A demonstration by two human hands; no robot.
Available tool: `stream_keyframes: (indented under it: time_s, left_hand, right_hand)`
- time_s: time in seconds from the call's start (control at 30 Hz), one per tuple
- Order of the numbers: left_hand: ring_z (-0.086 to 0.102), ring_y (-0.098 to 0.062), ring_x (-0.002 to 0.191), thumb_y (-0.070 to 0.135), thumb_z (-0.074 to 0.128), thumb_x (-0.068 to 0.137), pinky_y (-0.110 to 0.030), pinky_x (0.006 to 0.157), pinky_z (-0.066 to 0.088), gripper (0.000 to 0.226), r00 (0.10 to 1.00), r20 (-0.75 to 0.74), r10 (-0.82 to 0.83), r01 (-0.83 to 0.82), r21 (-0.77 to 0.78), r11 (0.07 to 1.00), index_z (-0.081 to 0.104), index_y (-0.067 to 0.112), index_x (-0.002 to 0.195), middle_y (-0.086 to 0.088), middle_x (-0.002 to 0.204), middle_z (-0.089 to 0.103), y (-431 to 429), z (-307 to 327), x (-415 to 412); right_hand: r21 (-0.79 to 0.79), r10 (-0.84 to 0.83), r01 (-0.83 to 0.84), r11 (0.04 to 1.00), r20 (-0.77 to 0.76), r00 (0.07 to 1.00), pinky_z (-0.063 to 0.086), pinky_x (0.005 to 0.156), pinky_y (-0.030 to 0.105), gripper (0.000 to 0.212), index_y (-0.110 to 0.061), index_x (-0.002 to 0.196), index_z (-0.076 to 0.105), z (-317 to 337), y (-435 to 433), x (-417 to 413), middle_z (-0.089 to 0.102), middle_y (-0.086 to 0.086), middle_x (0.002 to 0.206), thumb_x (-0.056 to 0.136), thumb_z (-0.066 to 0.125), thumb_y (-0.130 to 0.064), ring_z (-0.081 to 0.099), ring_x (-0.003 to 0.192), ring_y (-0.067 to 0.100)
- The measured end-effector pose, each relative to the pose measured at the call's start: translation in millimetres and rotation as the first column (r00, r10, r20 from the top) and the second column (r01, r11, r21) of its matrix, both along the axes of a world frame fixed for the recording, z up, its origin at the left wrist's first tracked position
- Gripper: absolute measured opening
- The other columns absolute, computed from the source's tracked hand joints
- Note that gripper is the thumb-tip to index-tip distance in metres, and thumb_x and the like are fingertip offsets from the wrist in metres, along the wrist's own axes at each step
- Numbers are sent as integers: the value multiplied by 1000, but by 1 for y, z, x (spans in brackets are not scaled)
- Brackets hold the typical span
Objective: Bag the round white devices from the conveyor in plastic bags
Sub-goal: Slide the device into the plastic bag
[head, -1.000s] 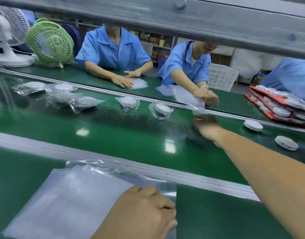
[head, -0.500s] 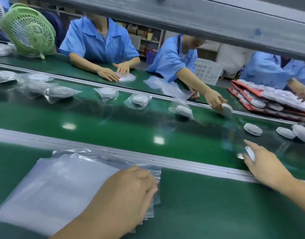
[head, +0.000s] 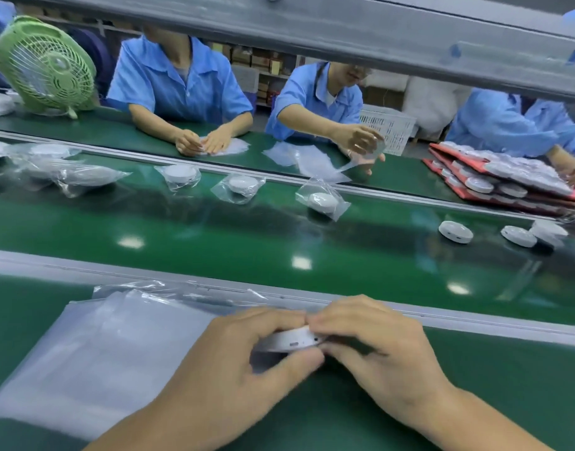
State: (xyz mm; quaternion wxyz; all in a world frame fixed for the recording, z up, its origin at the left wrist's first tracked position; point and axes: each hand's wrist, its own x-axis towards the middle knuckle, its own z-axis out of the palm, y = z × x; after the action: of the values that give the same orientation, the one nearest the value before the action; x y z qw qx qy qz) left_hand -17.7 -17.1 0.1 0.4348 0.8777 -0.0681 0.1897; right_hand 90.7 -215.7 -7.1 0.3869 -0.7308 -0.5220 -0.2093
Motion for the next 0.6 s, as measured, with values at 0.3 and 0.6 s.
stream_keyframes:
  time_s: [0.3, 0.6]
  left_hand:
    - [72, -3, 90, 1, 76, 83, -15, 73, 56, 34, 939, 192, 286, -179, -437, 881, 73, 35, 85, 16, 95, 76, -13, -14, 7]
    - [48, 2, 100, 50, 46, 90, -26, 74, 45, 7, 903, 207, 378, -423, 258, 869, 52, 46, 93, 31, 100, 53, 13, -7, 13]
  right_hand:
    - [-67, 22, -95, 993, -697, 717, 51, 91, 25, 38, -45, 96, 79, 1, 17, -19, 73, -19, 116, 66, 84, -69, 67, 105, -5]
    - [-27, -451, 481, 876, -396, 800, 47, 76, 14, 25, -39, 84, 76, 40, 45, 125, 72, -23, 84, 88, 78, -15, 64, 79, -3]
